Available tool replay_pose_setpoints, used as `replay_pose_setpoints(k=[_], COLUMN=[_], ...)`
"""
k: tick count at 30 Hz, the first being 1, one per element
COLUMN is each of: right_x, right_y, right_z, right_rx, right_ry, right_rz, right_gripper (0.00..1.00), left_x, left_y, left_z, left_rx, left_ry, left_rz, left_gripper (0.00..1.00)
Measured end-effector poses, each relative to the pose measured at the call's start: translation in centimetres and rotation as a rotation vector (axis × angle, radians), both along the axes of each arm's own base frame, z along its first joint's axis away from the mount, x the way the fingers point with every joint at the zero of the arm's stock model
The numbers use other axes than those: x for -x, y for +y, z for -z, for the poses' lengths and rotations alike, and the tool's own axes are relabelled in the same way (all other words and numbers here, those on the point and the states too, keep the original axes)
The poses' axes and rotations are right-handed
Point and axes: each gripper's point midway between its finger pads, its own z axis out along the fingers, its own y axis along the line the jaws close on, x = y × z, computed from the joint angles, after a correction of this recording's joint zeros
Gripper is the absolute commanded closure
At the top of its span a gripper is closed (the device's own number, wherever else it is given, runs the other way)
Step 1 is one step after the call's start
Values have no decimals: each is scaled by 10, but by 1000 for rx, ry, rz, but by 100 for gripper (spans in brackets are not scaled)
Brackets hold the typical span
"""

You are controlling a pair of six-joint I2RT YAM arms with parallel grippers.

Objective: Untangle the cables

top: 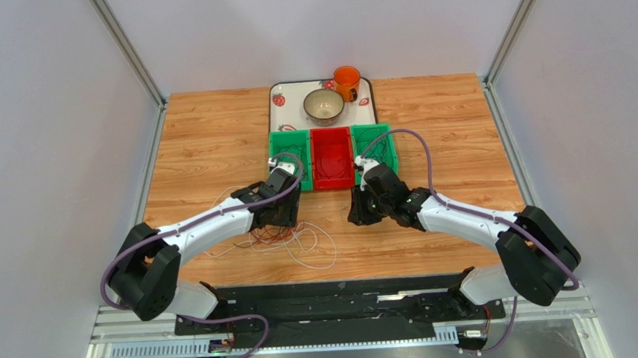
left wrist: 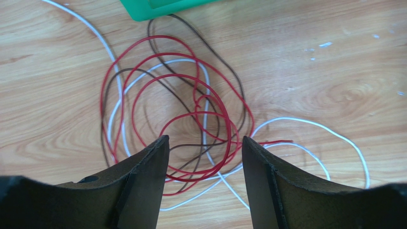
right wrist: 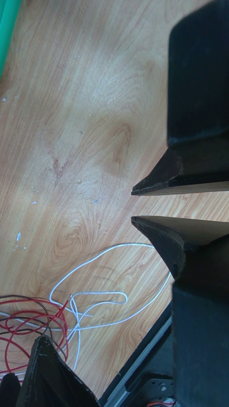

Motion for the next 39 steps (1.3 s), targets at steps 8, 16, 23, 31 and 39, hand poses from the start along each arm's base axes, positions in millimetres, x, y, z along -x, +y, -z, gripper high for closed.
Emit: replay_pose_setpoints(k=[8, 16, 23, 31, 39], right_x=[-1, -2, -1, -1, -2], right_y=[1, 3, 3, 3, 3], right_z=[-1, -3, 0, 0, 0], right_rx=[-2, -6, -1, -1, 1], right_ry=[-1, -2, 3, 3, 3], right_rz=[-1, -4, -8, -8, -7], right_gripper=[74, 74, 74, 75, 75], left_x=[-23, -28, -31, -29, -7], left_y=[9, 15, 13, 7, 22], left_z=[-1, 5, -6, -117, -285], left_rx=[-190, -292, -291, -89, 235], left_ry=[-27, -24, -34, -209, -505], left_rz=[-52, -60, -51, -68, -85], left_gripper=[51, 100, 100, 100, 100])
